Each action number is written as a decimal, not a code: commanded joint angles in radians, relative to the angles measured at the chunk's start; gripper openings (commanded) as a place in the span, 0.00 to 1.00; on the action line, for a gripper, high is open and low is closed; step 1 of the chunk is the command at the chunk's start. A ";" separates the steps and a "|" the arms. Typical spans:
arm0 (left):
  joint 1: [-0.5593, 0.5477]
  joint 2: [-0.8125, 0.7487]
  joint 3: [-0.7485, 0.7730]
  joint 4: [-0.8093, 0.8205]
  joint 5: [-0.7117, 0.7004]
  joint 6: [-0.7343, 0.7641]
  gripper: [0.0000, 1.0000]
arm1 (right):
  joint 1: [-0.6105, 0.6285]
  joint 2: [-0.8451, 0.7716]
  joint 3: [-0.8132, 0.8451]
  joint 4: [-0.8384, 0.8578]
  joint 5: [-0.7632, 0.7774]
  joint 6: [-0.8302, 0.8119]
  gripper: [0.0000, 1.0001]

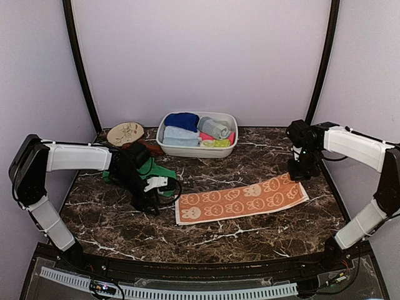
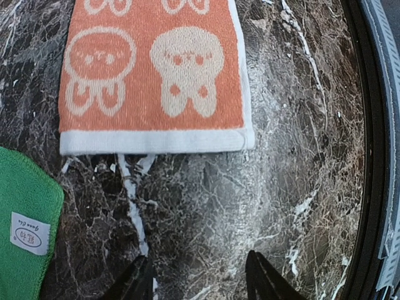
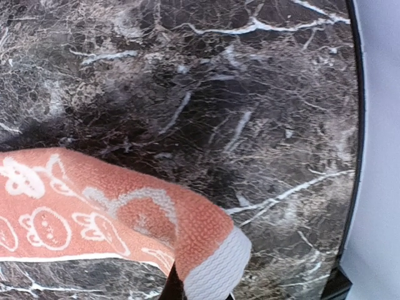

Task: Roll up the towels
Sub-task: Fold the towel at the center of the board.

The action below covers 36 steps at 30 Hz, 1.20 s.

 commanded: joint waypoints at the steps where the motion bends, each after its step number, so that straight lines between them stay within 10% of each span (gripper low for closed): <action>1: 0.033 -0.018 0.001 -0.043 0.020 0.001 0.52 | 0.057 -0.008 0.023 -0.099 0.036 0.007 0.00; 17: 0.139 -0.053 -0.043 0.013 -0.025 0.002 0.51 | 0.431 0.280 0.385 -0.010 -0.304 0.120 0.00; 36: 0.160 -0.092 -0.100 0.041 -0.052 0.005 0.49 | 0.538 0.513 0.621 0.067 -0.471 0.134 0.00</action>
